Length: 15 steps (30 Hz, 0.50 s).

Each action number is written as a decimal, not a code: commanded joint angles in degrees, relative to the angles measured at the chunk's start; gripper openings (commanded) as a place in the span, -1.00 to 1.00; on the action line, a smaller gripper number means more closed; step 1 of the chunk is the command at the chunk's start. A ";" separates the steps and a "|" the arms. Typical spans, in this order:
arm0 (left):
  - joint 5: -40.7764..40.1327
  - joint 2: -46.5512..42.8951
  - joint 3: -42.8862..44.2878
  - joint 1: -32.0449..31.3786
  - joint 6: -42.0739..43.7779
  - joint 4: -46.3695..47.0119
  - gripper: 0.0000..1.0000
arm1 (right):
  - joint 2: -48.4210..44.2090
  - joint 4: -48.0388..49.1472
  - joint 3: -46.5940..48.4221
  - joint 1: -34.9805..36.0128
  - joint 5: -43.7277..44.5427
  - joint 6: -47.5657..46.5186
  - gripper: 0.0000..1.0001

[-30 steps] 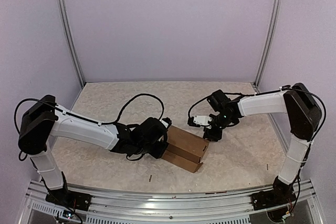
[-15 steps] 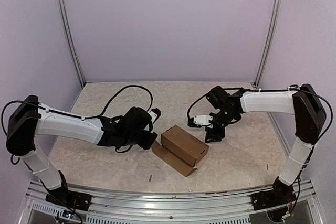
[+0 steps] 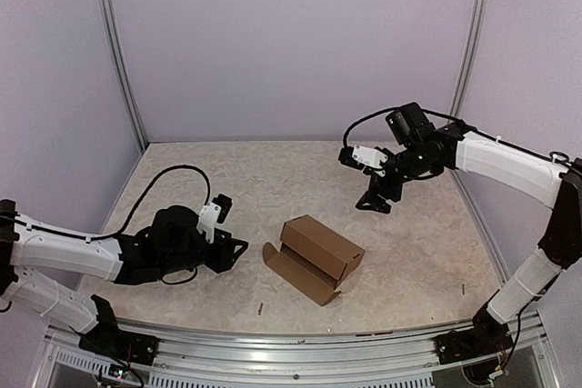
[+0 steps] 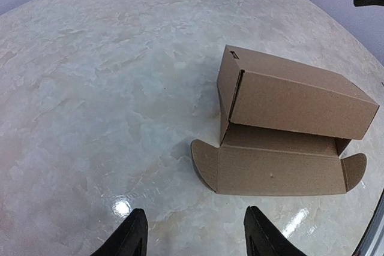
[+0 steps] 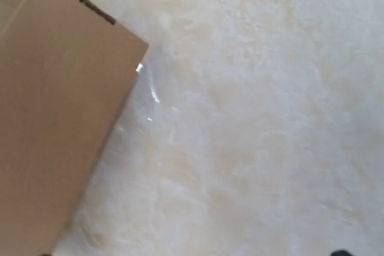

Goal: Fold the paper box

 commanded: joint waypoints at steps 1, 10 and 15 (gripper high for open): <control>3.65 5.17 1.57 -0.14 -2.98 5.36 0.08 | 2.97 -2.23 1.52 -1.74 -15.24 1.09 0.98; 7.67 22.02 3.38 0.79 -3.24 20.61 0.00 | -4.08 -3.60 -13.82 4.29 -9.56 -31.40 0.79; 5.29 29.16 7.36 1.42 -5.04 21.45 0.00 | -2.63 -1.67 -17.48 6.65 -8.00 -34.04 0.87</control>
